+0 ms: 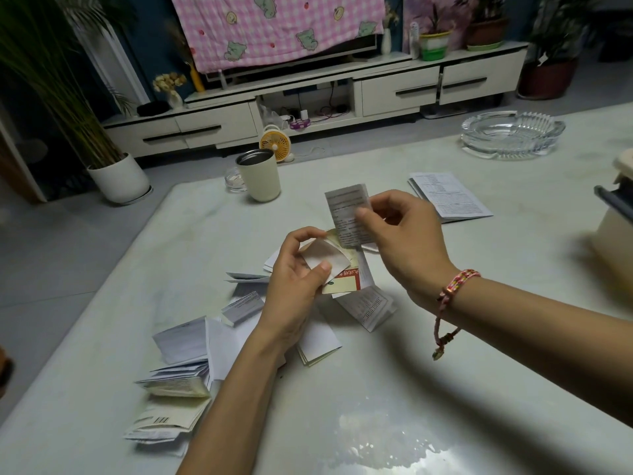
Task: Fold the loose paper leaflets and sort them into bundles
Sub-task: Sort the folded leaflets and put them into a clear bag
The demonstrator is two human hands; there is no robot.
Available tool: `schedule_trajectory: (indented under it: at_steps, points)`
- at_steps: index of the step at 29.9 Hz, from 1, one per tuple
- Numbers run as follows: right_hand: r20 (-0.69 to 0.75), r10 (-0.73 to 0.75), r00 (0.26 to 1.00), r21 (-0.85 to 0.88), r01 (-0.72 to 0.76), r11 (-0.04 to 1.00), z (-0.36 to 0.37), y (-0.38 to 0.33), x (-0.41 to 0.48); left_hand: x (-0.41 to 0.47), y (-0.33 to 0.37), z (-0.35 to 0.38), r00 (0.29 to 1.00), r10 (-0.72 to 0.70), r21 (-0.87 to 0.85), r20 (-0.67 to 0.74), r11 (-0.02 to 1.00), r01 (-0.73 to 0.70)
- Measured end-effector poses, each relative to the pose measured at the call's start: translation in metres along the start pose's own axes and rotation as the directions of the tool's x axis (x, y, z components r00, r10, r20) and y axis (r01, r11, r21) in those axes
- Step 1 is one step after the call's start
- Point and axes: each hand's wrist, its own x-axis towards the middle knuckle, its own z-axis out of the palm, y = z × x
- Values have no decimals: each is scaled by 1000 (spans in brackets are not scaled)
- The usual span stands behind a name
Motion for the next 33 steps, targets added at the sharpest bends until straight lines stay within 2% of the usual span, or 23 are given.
schedule_trajectory:
  at_steps: [4, 8, 14, 19, 21, 23, 24, 26, 28, 30, 33]
  points:
    - [-8, -25, 1000, -81, 24, 996, 0, 2, -3, -1, 1, 3, 1000, -1, -8, 30, 1000, 1]
    - [49, 43, 998, -228, -31, 973, 0, 3, -8, -1, 0, 3, 998, -4, -12, 60, 1000, 4]
    - [96, 139, 986, -301, -105, 948, 0, 3, -11, -2, -1, 6, 999, -49, 15, 4, 999, 48]
    - [114, 122, 986, -363, -73, 929, 3, 8, -14, -3, -9, 10, 994, -22, 20, -108, 1000, 24]
    - [143, 184, 972, -303, -134, 944, 0, 6, -8, -2, -10, 12, 988, -1, 13, -154, 1000, 3]
    - [323, 294, 900, -155, -256, 954, -11, 4, -9, -4, -12, 20, 989, -5, -12, -145, 1000, 3]
    - [442, 270, 855, -131, -236, 963, -15, 3, -14, -6, -12, 23, 991, 0, -6, -135, 1000, -1]
    - [530, 155, 834, -268, -8, 963, -30, 9, -29, -11, -14, 35, 996, 9, 18, -92, 1000, -7]
    - [470, 47, 881, -406, 169, 898, -48, 21, -43, -21, -21, 52, 999, 47, 58, 4, 997, -47]
    - [415, -18, 910, -412, 206, 887, -61, 32, -52, -30, -27, 62, 992, 87, 149, 96, 984, -100]
    - [408, -40, 912, -411, 223, 884, -78, 51, -68, -40, -41, 72, 975, 94, 244, 203, 959, -143]
